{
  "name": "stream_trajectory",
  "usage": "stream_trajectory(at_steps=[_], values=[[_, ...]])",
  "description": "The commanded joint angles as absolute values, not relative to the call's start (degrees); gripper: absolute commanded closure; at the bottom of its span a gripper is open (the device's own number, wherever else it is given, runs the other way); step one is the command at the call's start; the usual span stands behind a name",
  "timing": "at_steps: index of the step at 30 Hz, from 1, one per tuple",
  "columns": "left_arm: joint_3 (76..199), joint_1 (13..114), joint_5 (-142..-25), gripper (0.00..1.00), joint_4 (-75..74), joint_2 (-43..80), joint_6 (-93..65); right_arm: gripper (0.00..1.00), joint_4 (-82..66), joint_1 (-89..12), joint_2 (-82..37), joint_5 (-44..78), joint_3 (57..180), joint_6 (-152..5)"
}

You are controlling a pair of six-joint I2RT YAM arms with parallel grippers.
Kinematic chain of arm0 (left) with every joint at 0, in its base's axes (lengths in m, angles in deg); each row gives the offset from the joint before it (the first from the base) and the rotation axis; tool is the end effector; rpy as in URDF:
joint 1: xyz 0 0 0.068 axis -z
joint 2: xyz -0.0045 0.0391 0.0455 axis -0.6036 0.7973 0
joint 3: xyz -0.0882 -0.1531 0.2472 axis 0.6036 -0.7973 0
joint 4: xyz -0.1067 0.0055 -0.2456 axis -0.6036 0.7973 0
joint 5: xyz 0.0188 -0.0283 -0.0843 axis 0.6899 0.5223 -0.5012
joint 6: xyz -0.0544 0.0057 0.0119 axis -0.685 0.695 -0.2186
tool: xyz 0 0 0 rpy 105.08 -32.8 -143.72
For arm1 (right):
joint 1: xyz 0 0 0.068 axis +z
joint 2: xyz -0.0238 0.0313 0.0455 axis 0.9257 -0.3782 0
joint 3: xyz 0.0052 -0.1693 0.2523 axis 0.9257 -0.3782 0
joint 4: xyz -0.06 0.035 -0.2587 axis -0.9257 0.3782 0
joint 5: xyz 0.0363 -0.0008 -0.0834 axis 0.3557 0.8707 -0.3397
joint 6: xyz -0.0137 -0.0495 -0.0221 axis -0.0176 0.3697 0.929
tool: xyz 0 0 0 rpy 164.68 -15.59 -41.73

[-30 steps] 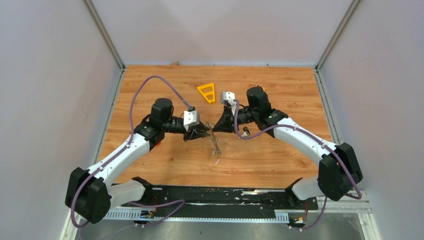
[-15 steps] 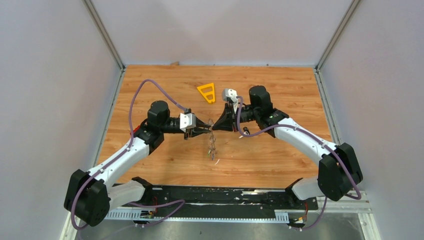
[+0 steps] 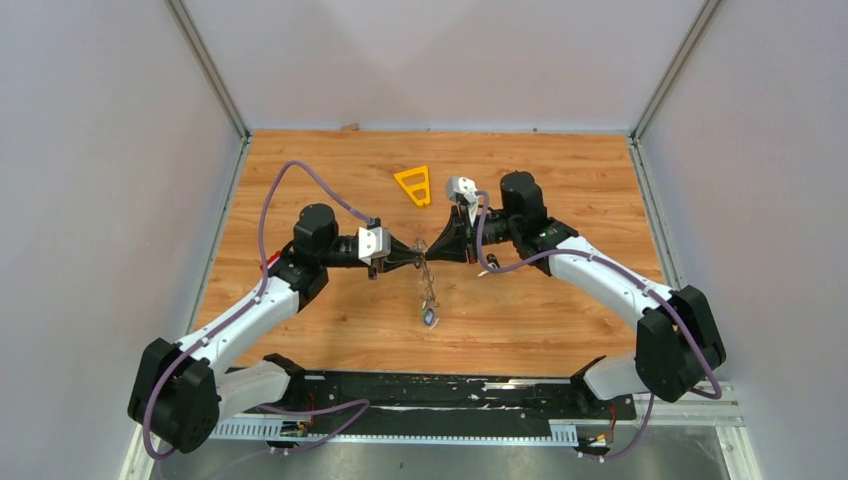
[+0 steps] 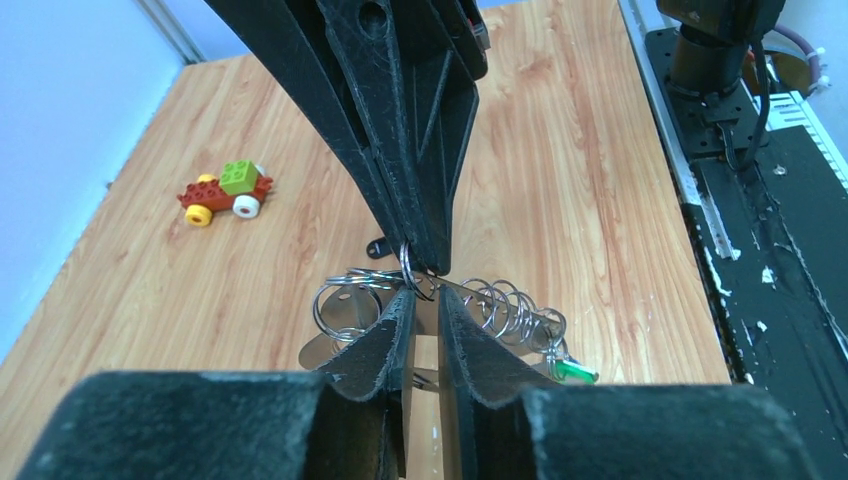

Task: Put the keys on the keyring
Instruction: Adjust the keyring.

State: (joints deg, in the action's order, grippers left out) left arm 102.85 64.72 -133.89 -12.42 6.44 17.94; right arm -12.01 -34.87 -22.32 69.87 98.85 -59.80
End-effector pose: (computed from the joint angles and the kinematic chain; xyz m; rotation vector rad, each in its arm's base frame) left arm 0.1900 -0.1365 0.3051 1.3347 1.1656 -0.9793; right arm 0.2445 0.1982 0.3212 -1.3065 1.4593 1.3194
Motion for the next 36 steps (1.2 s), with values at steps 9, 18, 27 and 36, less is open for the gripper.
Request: stream_trajectory(at_steps=[9, 18, 27, 36], values=[[102.40, 64.72, -136.50, 0.90, -17.84, 6.79, 14.01, 1.00, -20.05, -35.53, -20.52, 71.34, 97.16, -63.27], [102.19, 64.80, -136.94, 0.95, -22.83, 8.25, 9.03, 1.00, -24.08, -35.63, -20.89, 70.17, 95.37, -65.55], [102.23, 64.81, -137.49, 0.96, -26.65, 9.94, 4.51, 1.00, -25.18, -35.70, -21.48, 69.36, 94.59, -65.53], [102.44, 64.77, -137.68, 0.93, -26.69, 10.33, 2.89, 1.00, -23.95, -35.59, -21.33, 68.39, 94.61, -63.61]])
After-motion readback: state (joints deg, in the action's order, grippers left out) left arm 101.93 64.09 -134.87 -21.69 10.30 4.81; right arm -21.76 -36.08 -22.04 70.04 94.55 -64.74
